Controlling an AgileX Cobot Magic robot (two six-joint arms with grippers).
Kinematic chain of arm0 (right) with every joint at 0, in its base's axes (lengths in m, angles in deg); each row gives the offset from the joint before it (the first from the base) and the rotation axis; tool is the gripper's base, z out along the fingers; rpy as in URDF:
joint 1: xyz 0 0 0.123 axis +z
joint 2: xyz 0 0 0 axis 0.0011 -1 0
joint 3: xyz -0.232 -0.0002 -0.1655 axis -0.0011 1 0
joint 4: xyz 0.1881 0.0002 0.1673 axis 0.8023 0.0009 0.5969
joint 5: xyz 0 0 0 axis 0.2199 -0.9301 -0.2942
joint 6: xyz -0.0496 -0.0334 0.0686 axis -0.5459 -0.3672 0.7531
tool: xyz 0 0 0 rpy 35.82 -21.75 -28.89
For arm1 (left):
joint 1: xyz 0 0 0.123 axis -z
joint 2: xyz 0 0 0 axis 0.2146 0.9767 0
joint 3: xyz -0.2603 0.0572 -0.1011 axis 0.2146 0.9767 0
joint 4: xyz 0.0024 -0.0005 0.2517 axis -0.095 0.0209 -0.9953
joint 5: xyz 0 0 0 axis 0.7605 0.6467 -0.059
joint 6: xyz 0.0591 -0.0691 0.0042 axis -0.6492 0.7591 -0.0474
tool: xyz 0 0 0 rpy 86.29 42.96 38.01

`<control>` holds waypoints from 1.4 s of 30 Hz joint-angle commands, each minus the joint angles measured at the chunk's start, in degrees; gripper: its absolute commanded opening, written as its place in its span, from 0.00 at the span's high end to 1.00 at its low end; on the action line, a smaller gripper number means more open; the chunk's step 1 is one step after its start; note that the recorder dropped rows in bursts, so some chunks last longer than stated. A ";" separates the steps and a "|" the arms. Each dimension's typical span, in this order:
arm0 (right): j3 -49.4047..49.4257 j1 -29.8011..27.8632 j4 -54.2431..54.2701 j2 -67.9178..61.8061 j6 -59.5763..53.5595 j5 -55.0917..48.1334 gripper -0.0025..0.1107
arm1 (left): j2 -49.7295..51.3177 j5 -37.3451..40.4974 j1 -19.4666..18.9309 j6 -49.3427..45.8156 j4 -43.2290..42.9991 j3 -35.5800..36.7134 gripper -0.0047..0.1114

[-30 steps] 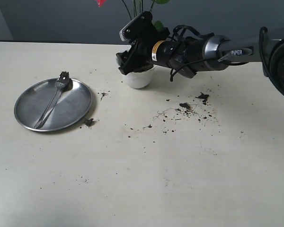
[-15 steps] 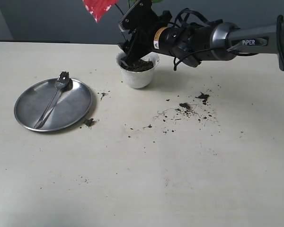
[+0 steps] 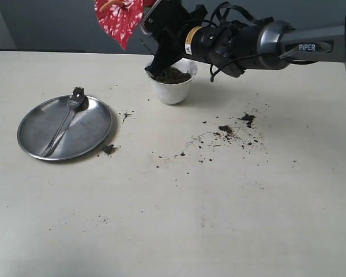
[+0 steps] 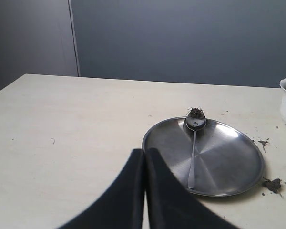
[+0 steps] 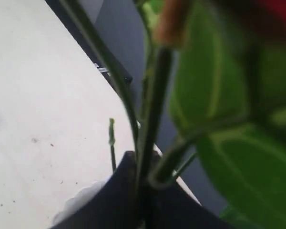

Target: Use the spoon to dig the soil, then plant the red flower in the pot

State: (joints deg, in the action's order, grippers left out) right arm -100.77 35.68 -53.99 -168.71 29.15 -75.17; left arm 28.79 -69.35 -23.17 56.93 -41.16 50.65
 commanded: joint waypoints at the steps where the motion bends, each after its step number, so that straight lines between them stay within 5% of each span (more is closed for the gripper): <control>1: 0.25 -0.34 -0.52 -0.56 -0.67 0.51 0.98 | -0.23 -0.27 -0.04 0.37 0.18 0.21 0.95; 14: 0.25 -0.40 8.18 -2.93 6.14 -4.62 0.98 | -0.23 -0.27 -0.04 0.37 0.18 0.21 0.95; 24: -8.58 -0.40 22.94 -0.77 6.14 -25.72 0.98 | -0.23 -0.27 -0.04 0.37 0.18 0.21 0.95; 30: -13.70 -0.40 25.28 -3.90 6.00 -36.10 0.98 | -0.23 -0.27 -0.04 0.37 0.18 0.21 0.95; 42: -18.68 -0.40 25.08 -10.61 5.50 -40.86 0.98 | -0.23 -0.27 -0.04 0.37 0.18 0.21 0.95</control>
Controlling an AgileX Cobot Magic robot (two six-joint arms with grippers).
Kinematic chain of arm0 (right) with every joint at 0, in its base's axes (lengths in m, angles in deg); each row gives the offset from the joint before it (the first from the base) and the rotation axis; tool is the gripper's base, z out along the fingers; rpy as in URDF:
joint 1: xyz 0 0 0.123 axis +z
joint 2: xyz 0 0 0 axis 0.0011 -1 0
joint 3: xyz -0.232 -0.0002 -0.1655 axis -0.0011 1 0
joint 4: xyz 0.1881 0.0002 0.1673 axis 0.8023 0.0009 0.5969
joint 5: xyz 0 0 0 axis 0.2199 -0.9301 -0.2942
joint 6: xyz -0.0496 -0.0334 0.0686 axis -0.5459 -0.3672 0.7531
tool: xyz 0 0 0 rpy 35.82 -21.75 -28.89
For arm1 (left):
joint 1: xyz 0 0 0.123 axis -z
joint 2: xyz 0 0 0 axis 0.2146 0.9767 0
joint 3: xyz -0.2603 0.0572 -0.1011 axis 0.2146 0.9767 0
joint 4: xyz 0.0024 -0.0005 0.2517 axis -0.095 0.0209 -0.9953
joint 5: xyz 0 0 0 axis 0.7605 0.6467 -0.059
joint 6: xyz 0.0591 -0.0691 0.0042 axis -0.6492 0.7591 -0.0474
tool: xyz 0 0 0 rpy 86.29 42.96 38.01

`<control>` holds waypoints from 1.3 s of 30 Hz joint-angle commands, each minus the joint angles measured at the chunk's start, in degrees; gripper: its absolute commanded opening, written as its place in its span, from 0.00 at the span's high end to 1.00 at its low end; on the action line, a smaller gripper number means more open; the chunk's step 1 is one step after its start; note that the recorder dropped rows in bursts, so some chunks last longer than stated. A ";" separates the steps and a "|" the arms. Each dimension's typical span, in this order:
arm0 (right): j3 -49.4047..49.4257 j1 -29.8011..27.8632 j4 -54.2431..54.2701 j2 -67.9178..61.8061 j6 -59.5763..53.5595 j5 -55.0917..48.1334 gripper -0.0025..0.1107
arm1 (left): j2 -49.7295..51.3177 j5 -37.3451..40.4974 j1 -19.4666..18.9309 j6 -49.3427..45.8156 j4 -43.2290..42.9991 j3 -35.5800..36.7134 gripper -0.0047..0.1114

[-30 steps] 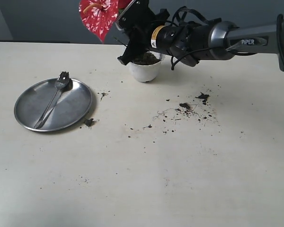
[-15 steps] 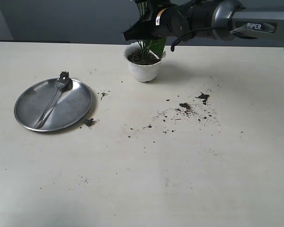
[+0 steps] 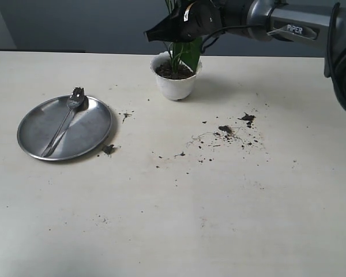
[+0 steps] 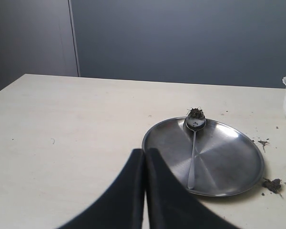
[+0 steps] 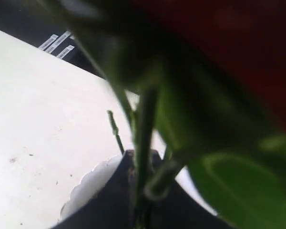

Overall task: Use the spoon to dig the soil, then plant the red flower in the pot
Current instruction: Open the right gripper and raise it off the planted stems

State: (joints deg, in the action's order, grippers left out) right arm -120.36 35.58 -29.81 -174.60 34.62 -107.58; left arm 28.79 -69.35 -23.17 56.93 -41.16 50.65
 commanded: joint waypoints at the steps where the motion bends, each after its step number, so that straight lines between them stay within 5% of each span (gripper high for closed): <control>1: 0.81 -0.30 0.90 -4.99 0.03 -8.45 0.98 | -0.23 -0.27 -0.04 0.37 0.18 0.21 0.95; 39: -1.72 0.43 0.39 -12.94 0.53 -16.90 0.98 | -0.23 -0.27 -0.04 0.37 0.18 0.21 0.95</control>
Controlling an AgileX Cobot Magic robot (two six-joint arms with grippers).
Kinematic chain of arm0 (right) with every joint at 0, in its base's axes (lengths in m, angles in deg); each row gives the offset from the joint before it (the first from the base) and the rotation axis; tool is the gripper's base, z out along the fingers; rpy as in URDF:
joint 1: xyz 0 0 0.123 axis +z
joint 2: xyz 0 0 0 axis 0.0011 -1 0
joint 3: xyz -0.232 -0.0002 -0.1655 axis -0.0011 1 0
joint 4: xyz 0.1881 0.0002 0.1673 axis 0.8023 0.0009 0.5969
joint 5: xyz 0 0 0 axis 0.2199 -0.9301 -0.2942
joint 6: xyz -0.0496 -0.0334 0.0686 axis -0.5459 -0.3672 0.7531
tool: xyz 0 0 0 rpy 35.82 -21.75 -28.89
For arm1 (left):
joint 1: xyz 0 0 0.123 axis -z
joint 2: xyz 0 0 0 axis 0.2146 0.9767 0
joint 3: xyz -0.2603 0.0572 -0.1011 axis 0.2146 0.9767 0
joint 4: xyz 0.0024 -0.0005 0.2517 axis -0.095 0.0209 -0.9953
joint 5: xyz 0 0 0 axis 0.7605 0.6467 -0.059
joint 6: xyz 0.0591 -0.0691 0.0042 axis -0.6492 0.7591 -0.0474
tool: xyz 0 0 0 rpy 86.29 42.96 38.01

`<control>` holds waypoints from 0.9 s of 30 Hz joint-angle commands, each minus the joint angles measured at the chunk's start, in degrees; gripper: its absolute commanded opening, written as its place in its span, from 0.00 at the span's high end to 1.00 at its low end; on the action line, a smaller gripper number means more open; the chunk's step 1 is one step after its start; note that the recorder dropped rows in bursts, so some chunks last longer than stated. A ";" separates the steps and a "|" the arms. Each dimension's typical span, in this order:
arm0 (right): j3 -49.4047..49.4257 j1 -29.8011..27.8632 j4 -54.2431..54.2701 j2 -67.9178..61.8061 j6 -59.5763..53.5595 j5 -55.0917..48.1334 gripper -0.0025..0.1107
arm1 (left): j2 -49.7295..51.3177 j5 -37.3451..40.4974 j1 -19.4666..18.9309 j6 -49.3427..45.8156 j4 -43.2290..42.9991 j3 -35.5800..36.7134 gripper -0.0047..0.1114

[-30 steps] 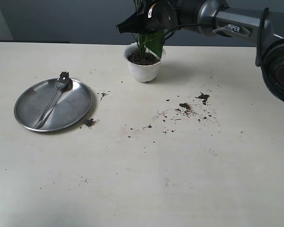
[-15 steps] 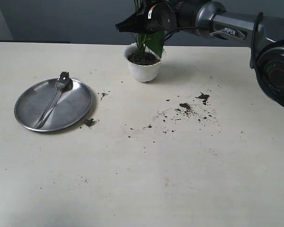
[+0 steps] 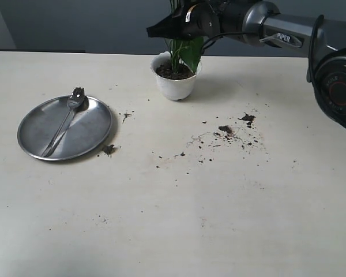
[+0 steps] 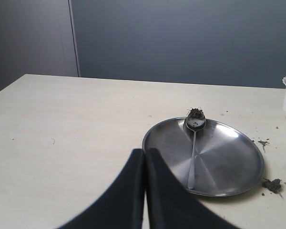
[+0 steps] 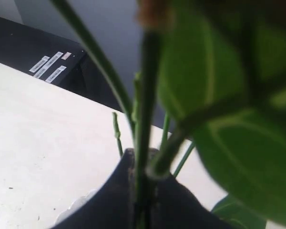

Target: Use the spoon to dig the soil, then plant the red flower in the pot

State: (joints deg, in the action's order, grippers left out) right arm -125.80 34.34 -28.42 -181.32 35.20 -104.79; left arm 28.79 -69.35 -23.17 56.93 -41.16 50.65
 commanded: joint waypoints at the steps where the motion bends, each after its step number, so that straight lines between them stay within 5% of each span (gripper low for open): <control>1: 3.72 1.73 -1.43 -6.21 0.15 -19.69 0.98 | -0.23 -0.27 -0.04 0.37 0.18 0.21 0.95; 20: 4.40 0.92 -7.35 -3.31 7.57 -19.75 0.98 | -0.23 -0.27 -0.04 0.37 0.18 0.21 0.95; 27: 4.40 0.38 -7.32 -2.32 7.57 -20.26 0.80 | -0.23 -0.27 -0.04 0.37 0.18 0.21 0.95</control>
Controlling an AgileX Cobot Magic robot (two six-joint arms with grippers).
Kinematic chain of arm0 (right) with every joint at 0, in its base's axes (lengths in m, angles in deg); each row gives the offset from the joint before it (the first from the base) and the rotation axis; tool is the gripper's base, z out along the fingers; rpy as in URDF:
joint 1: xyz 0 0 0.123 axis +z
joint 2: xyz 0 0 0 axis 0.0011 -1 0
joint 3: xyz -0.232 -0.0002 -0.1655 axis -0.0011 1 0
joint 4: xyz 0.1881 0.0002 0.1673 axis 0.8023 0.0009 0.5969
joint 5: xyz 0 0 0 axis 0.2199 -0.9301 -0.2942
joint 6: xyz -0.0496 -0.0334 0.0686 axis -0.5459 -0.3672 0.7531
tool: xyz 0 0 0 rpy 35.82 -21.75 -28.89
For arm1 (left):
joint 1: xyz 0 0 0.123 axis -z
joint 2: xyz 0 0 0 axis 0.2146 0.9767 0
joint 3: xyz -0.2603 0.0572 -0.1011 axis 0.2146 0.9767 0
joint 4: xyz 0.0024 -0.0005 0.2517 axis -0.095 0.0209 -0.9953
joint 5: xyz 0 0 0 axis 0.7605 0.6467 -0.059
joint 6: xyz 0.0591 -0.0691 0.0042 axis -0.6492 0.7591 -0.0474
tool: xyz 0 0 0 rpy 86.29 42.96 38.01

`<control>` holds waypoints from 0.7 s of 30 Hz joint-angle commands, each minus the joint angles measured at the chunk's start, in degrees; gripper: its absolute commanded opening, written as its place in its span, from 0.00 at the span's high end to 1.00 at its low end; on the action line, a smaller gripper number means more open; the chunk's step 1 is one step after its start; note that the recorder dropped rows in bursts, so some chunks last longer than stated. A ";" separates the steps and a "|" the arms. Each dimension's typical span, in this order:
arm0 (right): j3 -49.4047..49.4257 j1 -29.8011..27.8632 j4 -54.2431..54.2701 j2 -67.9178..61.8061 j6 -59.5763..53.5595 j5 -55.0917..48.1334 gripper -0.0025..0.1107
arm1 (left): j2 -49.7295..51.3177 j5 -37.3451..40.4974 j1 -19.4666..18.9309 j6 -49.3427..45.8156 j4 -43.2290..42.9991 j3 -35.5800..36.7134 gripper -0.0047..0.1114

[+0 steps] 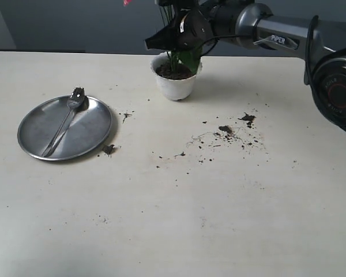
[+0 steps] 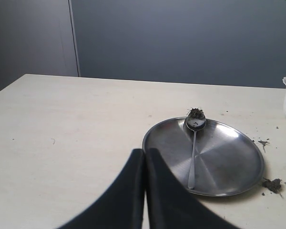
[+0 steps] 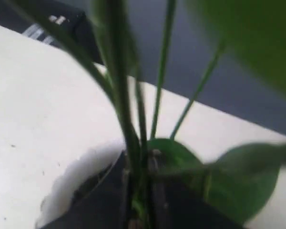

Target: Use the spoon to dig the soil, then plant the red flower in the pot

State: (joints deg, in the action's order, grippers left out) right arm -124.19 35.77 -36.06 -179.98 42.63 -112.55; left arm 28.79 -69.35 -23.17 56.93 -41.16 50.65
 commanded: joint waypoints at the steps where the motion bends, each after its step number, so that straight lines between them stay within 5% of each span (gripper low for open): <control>1: 2.79 -1.05 0.45 -3.66 0.14 -12.62 0.78 | -0.23 -0.27 -0.04 0.37 0.18 0.21 0.95; 12: 2.79 -1.05 -0.56 -0.62 0.14 -13.01 0.40 | -0.23 -0.27 -0.04 0.37 0.18 0.21 0.95; 21: 2.79 -1.05 -0.57 2.99 -1.52 -14.87 0.36 | -0.23 -0.27 -0.04 0.37 0.18 0.21 0.95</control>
State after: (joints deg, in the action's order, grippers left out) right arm -122.13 35.15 -36.11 -177.62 42.86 -123.56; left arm 28.79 -69.35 -23.17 56.93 -41.16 50.65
